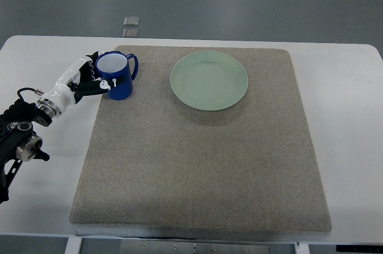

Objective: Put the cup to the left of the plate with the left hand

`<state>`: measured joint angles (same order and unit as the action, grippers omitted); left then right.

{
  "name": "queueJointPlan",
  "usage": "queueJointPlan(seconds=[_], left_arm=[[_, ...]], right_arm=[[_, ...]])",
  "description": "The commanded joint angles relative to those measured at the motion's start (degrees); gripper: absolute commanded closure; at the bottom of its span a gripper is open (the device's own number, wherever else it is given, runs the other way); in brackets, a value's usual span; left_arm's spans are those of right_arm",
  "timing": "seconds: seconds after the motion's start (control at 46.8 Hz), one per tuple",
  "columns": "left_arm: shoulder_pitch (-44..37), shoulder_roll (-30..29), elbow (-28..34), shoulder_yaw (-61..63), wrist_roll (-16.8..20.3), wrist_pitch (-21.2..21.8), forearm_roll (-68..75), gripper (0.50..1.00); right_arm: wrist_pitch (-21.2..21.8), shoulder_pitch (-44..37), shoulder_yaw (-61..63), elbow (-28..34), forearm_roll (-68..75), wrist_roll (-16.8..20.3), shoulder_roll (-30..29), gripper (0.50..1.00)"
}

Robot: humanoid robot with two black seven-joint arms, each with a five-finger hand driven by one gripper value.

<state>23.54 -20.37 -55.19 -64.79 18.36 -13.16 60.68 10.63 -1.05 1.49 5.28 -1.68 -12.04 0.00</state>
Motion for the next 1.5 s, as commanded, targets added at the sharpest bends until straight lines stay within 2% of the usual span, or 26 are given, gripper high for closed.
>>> queueJointPlan(seconds=[0.0,0.214,0.257,0.342,0.534,0.748,0.791,0.855,1.005,1.133,1.219,1.325,1.475], left_arm=[[-0.07,-0.11,0.0,0.1,0.0,-0.03,-0.12,0.538],[-0.07,-0.37,-0.7,0.36,0.0,-0.47,-0.38,0.534],[-0.07,-0.37,-1.32,0.1,0.0,-0.55,-0.91,0.504],[-0.16,-0.72,-2.81,-0.25,-0.08,-0.38,-3.63,0.501],[0.72,-3.88,-3.34,-0.34,-0.26,-0.2,-12.51,0.5],[5.81,-8.72,-2.29,0.63,-1.84,-3.01,-24.72,0.5],[6.87,-9.42,-1.68,0.71,-3.24,-3.89,-27.27,0.5],[8.71,-10.39,-0.88,0.71,-7.28,-5.38,-31.05,0.5],[13.55,-11.01,3.07,0.71,-19.93,-7.67,-41.41,0.5],[18.2,-10.83,9.74,0.89,-27.14,-8.03,-48.98,0.5],[21.81,-9.78,14.93,0.98,-31.36,-10.57,-51.36,0.5],[24.18,-7.93,17.66,0.89,-34.01,-14.7,-51.71,0.5],[24.63,-7.49,17.31,0.8,-34.53,-16.99,-53.9,0.5]], right_arm=[[0.0,0.0,0.0,-0.01,0.01,0.0,0.0,0.568],[0.0,0.0,0.0,-0.01,0.01,0.0,0.0,0.568],[0.0,0.0,0.0,-0.01,0.01,0.0,0.0,0.568],[0.0,0.0,0.0,-0.01,0.01,0.0,0.0,0.568],[0.0,0.0,0.0,-0.01,0.01,0.0,0.0,0.568],[0.0,0.0,0.0,-0.01,0.01,0.0,0.0,0.568],[0.0,0.0,0.0,-0.01,0.01,0.0,0.0,0.568],[0.0,0.0,0.0,-0.01,0.01,0.0,0.0,0.568],[0.0,0.0,0.0,-0.01,0.01,0.0,0.0,0.568],[0.0,0.0,0.0,0.08,0.01,0.0,0.0,0.568],[-0.08,0.0,0.0,-0.01,0.01,0.0,0.0,0.568],[0.0,0.0,0.0,-0.01,0.01,0.0,0.0,0.568],[0.0,0.0,0.0,0.08,0.01,0.0,0.0,0.568]])
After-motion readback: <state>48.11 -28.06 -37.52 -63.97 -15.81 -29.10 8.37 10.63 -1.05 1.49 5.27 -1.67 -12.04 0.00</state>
